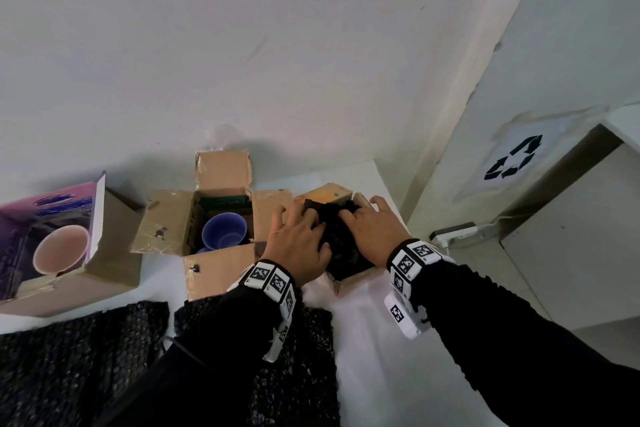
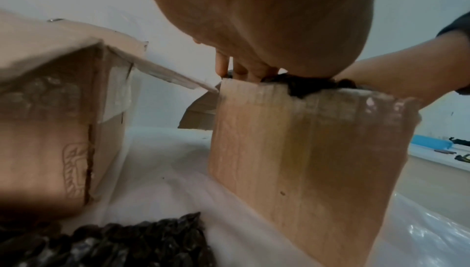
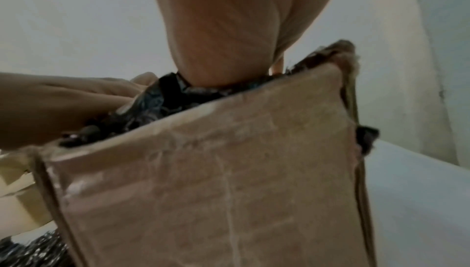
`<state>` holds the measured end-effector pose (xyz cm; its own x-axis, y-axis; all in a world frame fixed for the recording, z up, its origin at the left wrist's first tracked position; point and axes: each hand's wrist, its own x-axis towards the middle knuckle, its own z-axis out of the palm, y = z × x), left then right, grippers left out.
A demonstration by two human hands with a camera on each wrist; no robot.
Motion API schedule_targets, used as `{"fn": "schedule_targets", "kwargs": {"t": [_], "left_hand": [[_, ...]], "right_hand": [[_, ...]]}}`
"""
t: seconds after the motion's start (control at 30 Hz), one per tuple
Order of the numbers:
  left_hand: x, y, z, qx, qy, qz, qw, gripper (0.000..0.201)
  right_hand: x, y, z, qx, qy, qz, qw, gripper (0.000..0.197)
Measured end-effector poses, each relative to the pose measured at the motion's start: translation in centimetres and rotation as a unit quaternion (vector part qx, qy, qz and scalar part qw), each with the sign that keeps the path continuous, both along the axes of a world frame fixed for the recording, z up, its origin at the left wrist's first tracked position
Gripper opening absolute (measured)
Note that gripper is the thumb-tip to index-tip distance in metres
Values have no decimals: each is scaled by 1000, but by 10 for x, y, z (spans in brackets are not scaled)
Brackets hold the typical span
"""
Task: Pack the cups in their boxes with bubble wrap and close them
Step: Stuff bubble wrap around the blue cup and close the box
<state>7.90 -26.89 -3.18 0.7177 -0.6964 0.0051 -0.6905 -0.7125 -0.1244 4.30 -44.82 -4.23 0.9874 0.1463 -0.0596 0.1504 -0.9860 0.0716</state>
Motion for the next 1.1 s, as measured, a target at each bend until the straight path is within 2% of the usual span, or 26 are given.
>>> {"fn": "schedule_targets", "kwargs": {"t": [0.17,0.27,0.37,0.53,0.6,0.73,0.83,0.9,1.0,1.1], "left_hand": [[4,-2,2,6,50,15,999,48],[10,-8,7,41,67,-3,997,46],[14,-10,8,73,75,-14,994,45],[12,-7,10,30,-9,-61,998,37],[13,-8,8,18,-32,-77,996,43],[13,-4,1,16,1,-60,998,69],[14,-3,-1,48,19,-45,998,60],[17,-6,0,63,25,-49,997,48],[20,-12,6,87,37,-50,994,45],[16,-5,10,19,6,-42,999,36]], "right_hand": [[7,5,5,-24,43,-6,999,23],[12,5,14,-55,77,3,996,23],[12,1,20,-46,101,8,994,25],[7,-16,15,-58,73,46,995,27],[4,-15,12,-56,72,50,995,28],[4,-11,8,-66,50,64,995,31],[6,-11,10,-59,62,67,994,27],[5,-12,7,-39,68,58,995,27],[-5,-18,4,95,13,19,995,24],[-22,-27,8,126,-59,47,989,18]]}}
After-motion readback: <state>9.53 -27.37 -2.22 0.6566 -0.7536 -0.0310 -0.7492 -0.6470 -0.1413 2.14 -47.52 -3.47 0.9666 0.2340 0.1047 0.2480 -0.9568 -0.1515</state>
